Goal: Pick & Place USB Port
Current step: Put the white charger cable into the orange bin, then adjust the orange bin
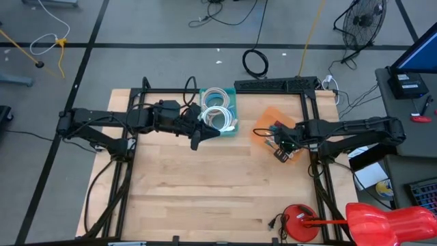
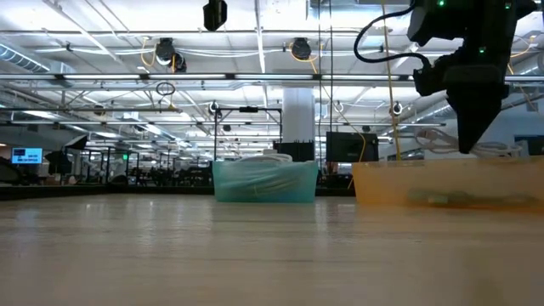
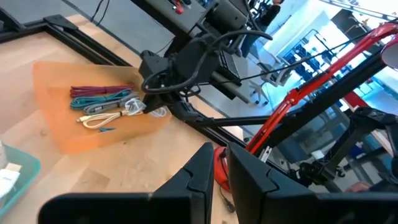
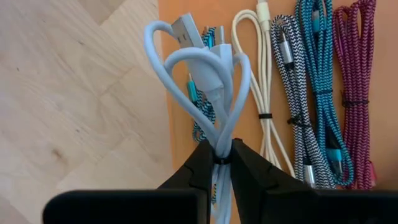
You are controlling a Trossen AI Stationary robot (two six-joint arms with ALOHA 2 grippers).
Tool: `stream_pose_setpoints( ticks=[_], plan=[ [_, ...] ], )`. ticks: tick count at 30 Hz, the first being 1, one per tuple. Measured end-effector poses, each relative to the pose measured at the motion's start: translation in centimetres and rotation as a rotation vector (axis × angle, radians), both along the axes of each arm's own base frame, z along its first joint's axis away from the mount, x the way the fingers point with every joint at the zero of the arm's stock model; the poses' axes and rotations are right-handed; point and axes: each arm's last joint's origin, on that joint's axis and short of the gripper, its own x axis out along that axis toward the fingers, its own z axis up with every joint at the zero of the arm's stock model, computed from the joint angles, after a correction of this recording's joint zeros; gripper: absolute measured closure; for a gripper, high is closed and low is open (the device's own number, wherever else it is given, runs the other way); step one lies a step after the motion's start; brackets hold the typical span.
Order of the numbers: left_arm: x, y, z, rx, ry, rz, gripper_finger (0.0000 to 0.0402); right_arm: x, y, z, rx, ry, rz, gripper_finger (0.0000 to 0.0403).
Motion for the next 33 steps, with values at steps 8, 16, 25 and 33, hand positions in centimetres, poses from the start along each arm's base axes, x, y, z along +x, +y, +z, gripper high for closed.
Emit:
stream_pose_setpoints(
  ticks=[8,16,25,33],
  plan=[
    [0.0,0.0,0.0,-0.003,0.001,0.001,0.0355,-0.4,0.0,-1.1,0.009,0.028,-0.009,0.0378],
    [0.0,0.0,0.0,-0.004,0.0,0.001,0.0355,-0.4,0.2,-2.5,0.062,0.005,-0.014,0.0378],
    [0.0,-0.3,0.0,-0.01,0.001,-0.009,0.0355,-0.8,0.2,-3.2,0.068,0.028,-0.044,0.0314],
    [0.0,-0.8,0.0,-0.007,0.001,-0.028,0.0355,-0.4,-0.1,-2.5,0.058,0.003,-0.042,0.027]
  ],
)
